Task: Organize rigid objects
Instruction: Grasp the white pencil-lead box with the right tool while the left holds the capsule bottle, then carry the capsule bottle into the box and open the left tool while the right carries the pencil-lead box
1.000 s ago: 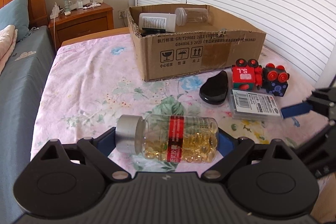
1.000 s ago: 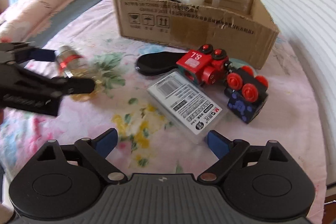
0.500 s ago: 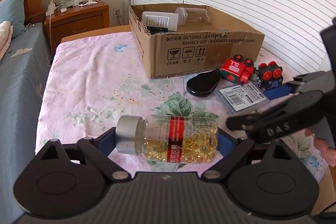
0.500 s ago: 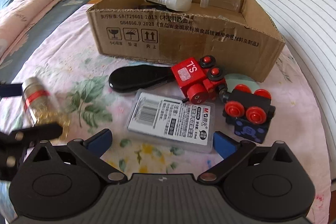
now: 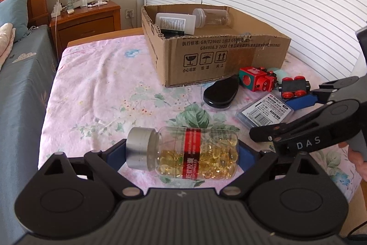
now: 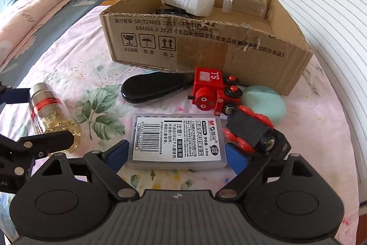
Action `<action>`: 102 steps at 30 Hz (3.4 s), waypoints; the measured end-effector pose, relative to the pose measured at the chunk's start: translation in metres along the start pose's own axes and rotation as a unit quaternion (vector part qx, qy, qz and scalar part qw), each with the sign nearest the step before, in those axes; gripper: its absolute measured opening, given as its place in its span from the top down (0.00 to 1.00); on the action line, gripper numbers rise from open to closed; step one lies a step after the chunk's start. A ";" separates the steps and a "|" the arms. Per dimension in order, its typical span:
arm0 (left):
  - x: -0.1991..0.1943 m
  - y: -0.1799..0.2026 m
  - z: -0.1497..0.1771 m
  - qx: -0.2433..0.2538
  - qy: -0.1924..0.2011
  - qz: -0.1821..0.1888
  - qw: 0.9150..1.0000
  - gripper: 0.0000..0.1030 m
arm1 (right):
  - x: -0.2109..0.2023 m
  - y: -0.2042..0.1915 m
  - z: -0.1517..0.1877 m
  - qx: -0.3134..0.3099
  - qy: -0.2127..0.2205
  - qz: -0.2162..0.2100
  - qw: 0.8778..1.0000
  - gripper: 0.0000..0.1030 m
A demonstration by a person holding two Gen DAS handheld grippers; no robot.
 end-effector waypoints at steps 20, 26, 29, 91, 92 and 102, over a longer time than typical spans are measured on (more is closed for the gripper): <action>-0.024 0.006 -0.010 0.025 -0.022 -0.008 0.999 0.09 | -0.042 -0.016 0.015 -0.051 -0.008 -0.081 0.995 0.11; -0.034 0.014 -0.018 0.047 -0.024 -0.003 0.999 0.09 | -0.060 -0.012 0.016 -0.074 -0.013 -0.084 0.994 0.11; -0.039 0.017 -0.026 0.059 -0.018 -0.005 0.998 0.09 | -0.067 -0.011 0.015 -0.090 -0.014 -0.080 0.993 0.11; -0.006 0.046 -0.153 0.100 0.029 0.002 0.995 0.09 | -0.107 0.029 -0.039 -0.080 0.060 -0.045 0.994 0.09; -0.001 0.047 -0.159 0.098 0.030 -0.001 0.995 0.09 | -0.109 0.031 -0.047 -0.085 0.065 -0.042 0.993 0.09; 0.038 0.036 -0.177 0.043 0.042 -0.006 0.998 0.04 | -0.108 0.046 -0.106 -0.093 0.088 -0.024 0.992 0.09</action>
Point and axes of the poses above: each gripper's, at about its wrist camera, not at the fingertips, and x roughly the way its jaws point, y to its right, z to its underside, the point moved 8 cm from there along x, roughly the way its jaws point, and after that the axes turned 13 degrees about -z, right-handed, at the moved point
